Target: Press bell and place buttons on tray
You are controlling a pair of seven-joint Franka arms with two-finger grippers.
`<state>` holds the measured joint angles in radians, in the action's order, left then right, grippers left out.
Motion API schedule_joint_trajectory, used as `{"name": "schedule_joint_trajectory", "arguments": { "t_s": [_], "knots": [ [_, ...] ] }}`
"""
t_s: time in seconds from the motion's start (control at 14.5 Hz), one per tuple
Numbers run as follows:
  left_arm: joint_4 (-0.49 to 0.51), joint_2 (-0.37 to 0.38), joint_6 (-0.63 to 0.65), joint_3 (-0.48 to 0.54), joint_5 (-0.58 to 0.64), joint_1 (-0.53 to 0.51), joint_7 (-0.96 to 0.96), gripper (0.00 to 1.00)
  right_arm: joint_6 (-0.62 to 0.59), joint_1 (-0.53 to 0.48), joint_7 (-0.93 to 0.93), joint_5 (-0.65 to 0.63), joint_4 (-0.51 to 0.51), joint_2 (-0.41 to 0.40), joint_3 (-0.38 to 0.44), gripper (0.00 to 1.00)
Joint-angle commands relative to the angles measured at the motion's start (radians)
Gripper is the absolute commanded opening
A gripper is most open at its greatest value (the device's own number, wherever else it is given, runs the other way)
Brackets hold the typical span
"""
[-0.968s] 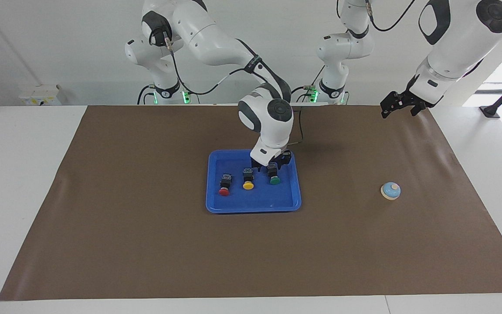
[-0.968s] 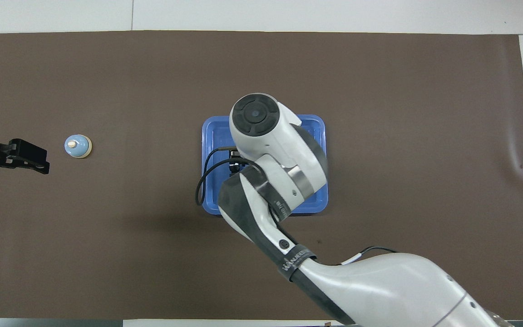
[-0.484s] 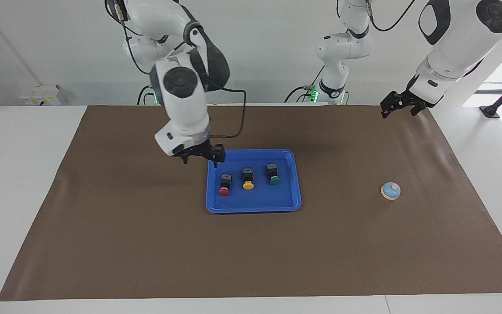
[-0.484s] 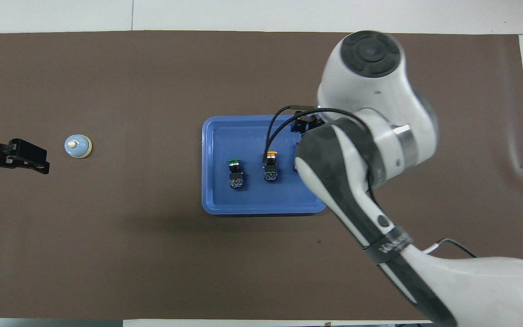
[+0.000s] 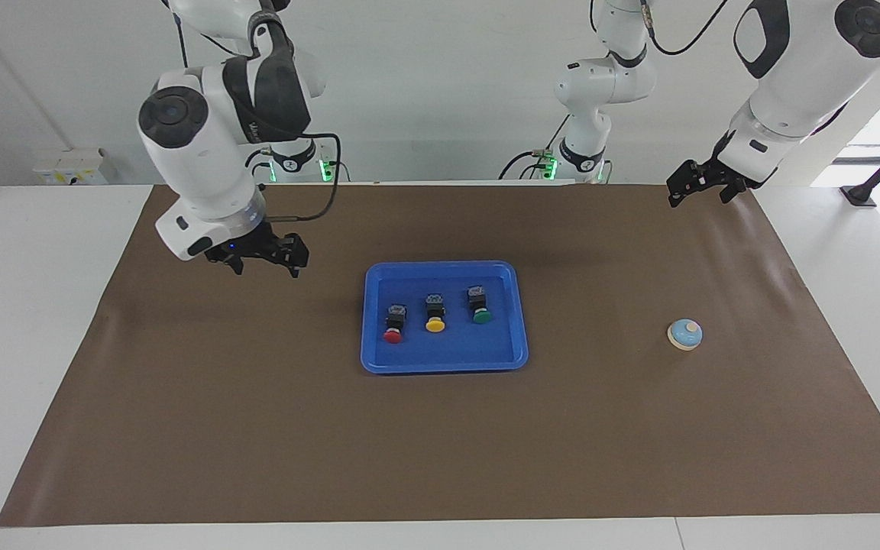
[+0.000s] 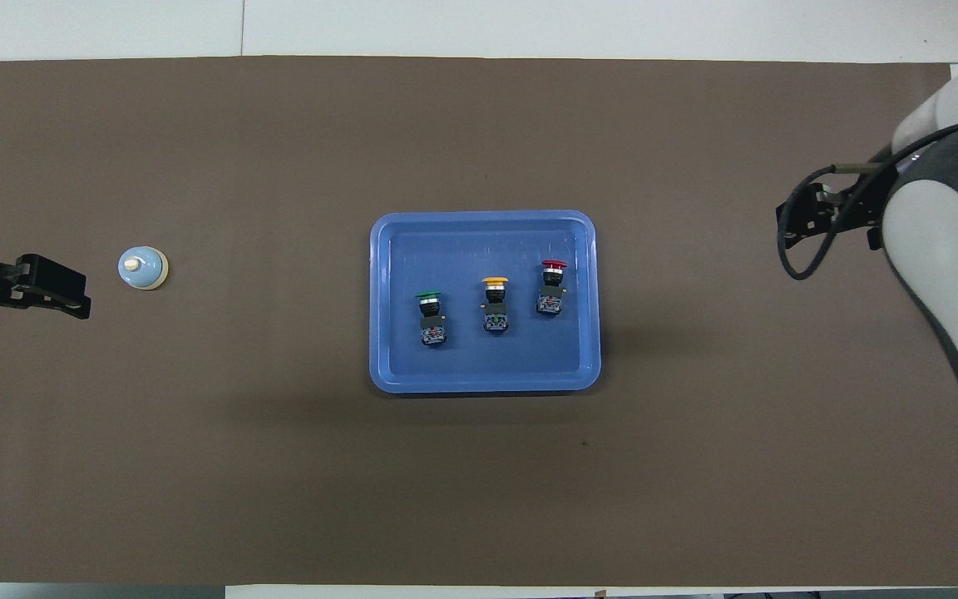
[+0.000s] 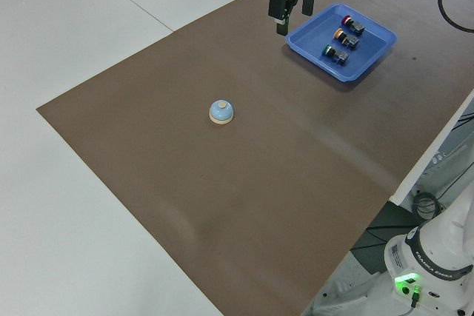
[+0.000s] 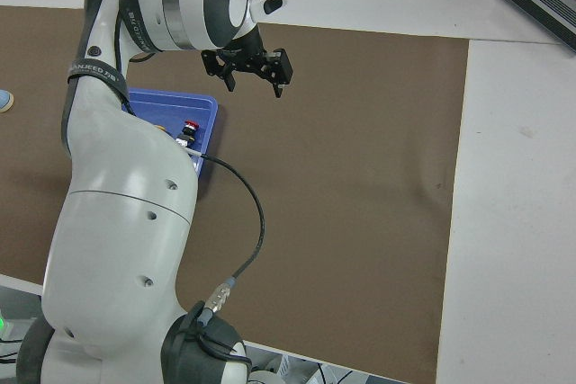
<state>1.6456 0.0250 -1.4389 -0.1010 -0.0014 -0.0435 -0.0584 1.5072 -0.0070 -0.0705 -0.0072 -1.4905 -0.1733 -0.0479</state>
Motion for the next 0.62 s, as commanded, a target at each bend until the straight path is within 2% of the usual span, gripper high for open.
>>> {"name": "schedule_joint_trajectory", "arguments": {
  "t_s": [0.0, 0.35, 0.48, 0.55],
  "knots": [
    [0.022, 0.023, -0.017, 0.004, -0.003, 0.001, 0.002, 1.0, -0.067, -0.065, 0.086, -0.008, -0.027, 0.081, -0.018, 1.0],
    [0.022, 0.023, -0.017, 0.004, -0.003, 0.001, 0.002, 1.0, -0.166, -0.076, 0.087, -0.002, -0.025, 0.172, -0.021, 1.0],
    [0.022, 0.023, -0.017, 0.004, -0.003, 0.001, 0.002, 1.0, -0.153, -0.068, 0.048, -0.008, -0.057, 0.187, -0.021, 1.0],
    [0.022, 0.023, -0.017, 0.004, -0.003, 0.001, 0.002, 1.0, -0.106, -0.067, 0.029, -0.011, -0.103, 0.204, -0.02, 1.0]
  ]
}}
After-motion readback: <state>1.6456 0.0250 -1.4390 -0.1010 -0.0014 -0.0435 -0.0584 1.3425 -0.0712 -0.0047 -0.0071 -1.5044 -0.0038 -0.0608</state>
